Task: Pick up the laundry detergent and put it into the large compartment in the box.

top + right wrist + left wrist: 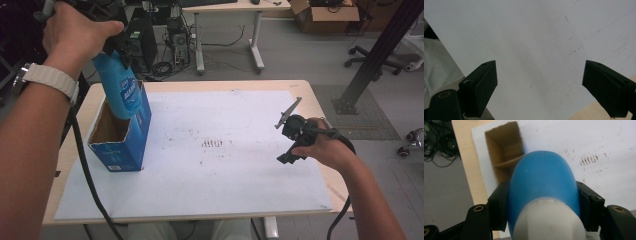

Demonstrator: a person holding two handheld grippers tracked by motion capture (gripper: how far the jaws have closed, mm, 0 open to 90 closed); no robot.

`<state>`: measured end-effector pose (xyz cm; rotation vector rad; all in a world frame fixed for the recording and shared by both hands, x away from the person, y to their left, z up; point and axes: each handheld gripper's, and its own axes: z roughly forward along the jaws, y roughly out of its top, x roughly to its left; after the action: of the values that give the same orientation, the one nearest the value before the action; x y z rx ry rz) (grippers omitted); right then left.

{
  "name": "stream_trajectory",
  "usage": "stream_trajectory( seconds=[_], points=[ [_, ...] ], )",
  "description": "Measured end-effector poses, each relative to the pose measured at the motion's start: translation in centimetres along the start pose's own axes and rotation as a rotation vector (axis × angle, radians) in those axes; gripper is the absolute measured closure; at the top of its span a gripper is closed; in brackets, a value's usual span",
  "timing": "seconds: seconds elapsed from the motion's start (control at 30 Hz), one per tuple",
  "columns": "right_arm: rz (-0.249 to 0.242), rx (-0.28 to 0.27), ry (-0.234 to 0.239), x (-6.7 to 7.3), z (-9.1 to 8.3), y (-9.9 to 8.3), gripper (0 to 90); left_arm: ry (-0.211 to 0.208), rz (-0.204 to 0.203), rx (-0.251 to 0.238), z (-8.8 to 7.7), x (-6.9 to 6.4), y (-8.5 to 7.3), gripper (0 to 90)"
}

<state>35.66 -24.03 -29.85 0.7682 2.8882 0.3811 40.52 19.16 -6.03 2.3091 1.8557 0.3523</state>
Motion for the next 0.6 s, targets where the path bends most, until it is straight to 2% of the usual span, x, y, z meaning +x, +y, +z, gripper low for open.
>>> stream_trajectory(
  seconds=[0.33, 0.6],
  points=[
    [-0.001, -0.001, 0.005, -0.1, 0.4, -0.2, 12.6, 0.028, -0.089, -0.015, 0.8, 2.4, -0.8, 37.7],
    [-0.002, -0.006, -0.003, -0.1, 0.3, 0.0, 12.5, 0.036, -0.122, -0.022, 2.6, 3.6, -1.3, 37.8]
  ],
)
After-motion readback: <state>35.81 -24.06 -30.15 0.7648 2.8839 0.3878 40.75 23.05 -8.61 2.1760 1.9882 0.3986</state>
